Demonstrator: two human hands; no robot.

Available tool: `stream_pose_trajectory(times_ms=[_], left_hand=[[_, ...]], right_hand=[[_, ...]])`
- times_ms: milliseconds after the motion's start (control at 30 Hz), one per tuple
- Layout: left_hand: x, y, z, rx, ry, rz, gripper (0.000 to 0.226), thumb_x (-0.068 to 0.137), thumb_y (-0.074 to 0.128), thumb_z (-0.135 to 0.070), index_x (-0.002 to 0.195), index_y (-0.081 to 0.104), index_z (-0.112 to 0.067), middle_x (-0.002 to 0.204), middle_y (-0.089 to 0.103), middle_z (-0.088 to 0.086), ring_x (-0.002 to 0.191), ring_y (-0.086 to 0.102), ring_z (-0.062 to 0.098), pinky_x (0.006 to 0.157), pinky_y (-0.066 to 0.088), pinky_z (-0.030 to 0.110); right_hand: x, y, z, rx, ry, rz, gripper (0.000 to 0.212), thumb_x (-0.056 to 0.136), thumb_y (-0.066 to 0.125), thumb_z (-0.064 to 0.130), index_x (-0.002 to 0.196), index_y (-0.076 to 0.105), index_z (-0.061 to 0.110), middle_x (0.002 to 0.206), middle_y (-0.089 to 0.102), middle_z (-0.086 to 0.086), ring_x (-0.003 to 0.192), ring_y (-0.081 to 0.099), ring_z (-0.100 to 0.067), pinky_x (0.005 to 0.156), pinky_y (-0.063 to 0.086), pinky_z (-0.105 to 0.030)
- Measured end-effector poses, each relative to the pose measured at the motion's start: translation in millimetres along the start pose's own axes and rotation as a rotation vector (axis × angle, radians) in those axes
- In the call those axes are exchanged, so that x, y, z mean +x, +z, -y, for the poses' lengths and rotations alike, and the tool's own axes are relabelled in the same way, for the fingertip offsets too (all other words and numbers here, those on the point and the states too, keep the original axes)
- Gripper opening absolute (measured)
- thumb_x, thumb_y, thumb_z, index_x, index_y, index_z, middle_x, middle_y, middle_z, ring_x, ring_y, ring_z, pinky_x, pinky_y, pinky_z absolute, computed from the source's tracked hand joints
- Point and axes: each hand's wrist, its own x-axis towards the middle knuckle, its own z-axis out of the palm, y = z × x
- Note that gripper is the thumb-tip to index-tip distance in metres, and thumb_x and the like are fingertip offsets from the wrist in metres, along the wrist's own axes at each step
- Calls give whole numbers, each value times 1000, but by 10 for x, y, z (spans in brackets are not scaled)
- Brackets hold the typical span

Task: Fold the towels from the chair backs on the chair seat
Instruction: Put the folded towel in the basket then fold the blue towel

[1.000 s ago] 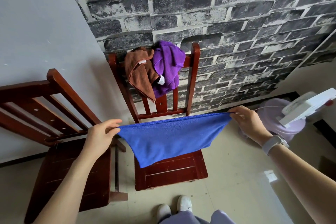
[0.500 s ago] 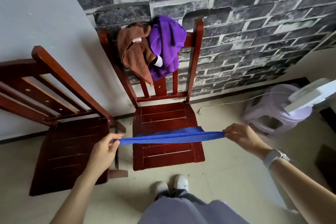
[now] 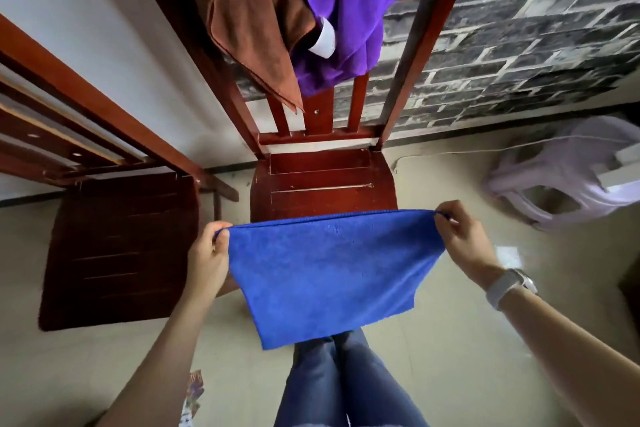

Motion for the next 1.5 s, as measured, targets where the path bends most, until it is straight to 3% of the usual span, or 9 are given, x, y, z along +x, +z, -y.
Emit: stream_pose_trajectory(times_ms=[100, 200, 267, 367, 733, 833, 967, 1233, 1500], left_hand=[[506, 261, 237, -8, -40, 50, 18, 92, 41, -1, 99, 58, 2, 91, 57, 14, 73, 52, 15, 60, 41, 5], [1025, 521, 562, 2, -90, 99, 14, 87, 46, -13, 92, 60, -13, 91, 60, 9, 91, 59, 34, 84, 51, 43], [1355, 762, 764, 30, -103, 123, 17, 87, 45, -13, 94, 60, -12, 97, 62, 18, 96, 59, 35, 88, 47, 54], [1756, 1076, 889, 72, -98, 111, 22, 91, 41, -3, 101, 60, -1, 104, 61, 24, 99, 57, 36, 90, 46, 47], [2325, 1570, 1142, 381, 119, -9, 23, 87, 49, -1, 101, 67, -6, 104, 61, 16, 99, 55, 32, 81, 41, 32], [2267, 1617, 1086, 510, 344, -49, 25, 84, 53, -2, 104, 67, -6, 105, 60, 18, 100, 51, 38, 88, 40, 41], [2238, 1679, 1080, 542, 558, 48, 18, 84, 60, -10, 98, 71, -7, 96, 66, 11, 91, 53, 35, 81, 43, 43], [2298, 1741, 1054, 514, 563, 36, 10, 84, 61, -13, 83, 71, -10, 89, 68, 8, 87, 57, 29, 80, 46, 43], [2342, 1760, 1021, 586, 556, 72, 11, 85, 55, -9, 82, 66, -10, 91, 68, 8, 88, 54, 34, 80, 41, 42]], right_hand=[[446, 365, -193, -27, 48, -11, 8, 90, 47, 2, 93, 53, 6, 87, 55, -10, 79, 48, -25, 68, 32, -25], [893, 711, -419, -66, 72, 8, 11, 90, 46, 2, 96, 55, 5, 88, 55, -9, 81, 48, -24, 66, 30, -22], [1211, 946, -604, -100, 100, -18, 14, 90, 47, 4, 100, 57, 3, 87, 55, -11, 80, 50, -28, 60, 27, -22], [1652, 1207, -799, -145, 122, -47, 17, 89, 47, 7, 101, 58, 2, 89, 58, -14, 82, 53, -31, 60, 27, -24], [2293, 1640, -1089, -497, 113, -84, 27, 88, 47, 12, 112, 57, 10, 117, 54, -19, 107, 48, -37, 84, 37, -35], [2221, 1720, -991, -724, -72, -128, 37, 87, 46, 11, 124, 50, 14, 122, 48, -16, 114, 41, -34, 93, 30, -42], [2206, 1902, -909, -703, -387, -36, 30, 87, 49, 15, 114, 63, 16, 114, 57, -12, 109, 47, -34, 90, 31, -44], [2337, 2158, -803, -544, -228, 42, 18, 89, 50, 21, 99, 64, 17, 114, 54, -7, 113, 39, -29, 90, 28, -39], [2315, 2132, -899, -696, -452, 72, 21, 87, 54, 24, 104, 61, 13, 109, 56, -11, 105, 47, -33, 87, 30, -44]])
